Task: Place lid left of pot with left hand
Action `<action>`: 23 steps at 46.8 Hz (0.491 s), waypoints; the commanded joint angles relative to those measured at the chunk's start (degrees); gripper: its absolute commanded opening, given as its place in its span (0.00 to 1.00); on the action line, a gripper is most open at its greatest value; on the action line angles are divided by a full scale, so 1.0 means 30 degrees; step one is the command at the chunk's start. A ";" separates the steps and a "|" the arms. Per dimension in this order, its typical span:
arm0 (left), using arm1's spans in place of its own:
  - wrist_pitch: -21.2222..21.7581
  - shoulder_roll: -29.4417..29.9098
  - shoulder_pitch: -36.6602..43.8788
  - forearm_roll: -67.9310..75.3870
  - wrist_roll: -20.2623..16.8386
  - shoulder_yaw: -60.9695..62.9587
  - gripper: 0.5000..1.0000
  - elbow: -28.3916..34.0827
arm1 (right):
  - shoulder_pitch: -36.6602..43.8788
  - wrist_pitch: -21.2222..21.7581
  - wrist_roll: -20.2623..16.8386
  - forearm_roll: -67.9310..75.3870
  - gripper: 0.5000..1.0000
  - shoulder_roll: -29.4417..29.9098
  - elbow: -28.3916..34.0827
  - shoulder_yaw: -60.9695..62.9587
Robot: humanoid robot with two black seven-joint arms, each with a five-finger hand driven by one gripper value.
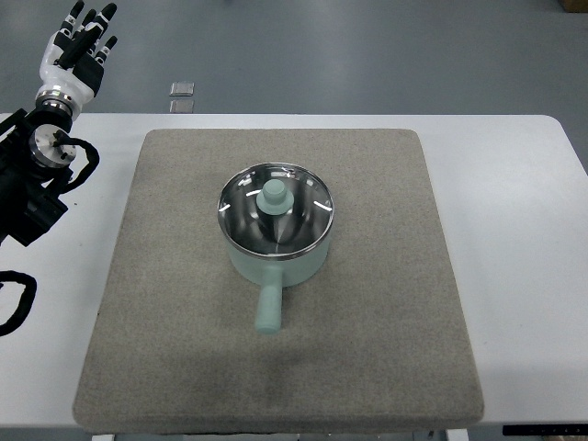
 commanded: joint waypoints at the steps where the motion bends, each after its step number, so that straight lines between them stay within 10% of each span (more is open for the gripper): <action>1: -0.0016 0.0000 0.0028 0.0000 0.0001 -0.0001 0.99 -0.0001 | -0.0015 0.0000 0.0000 -0.0004 0.85 0.0000 0.0000 0.0013; 23: -0.0426 -0.0088 -0.0089 -0.0117 0.0001 -0.0059 0.99 -0.0001 | 0.0015 0.0000 0.0000 -0.0004 0.85 0.0000 0.0000 -0.0016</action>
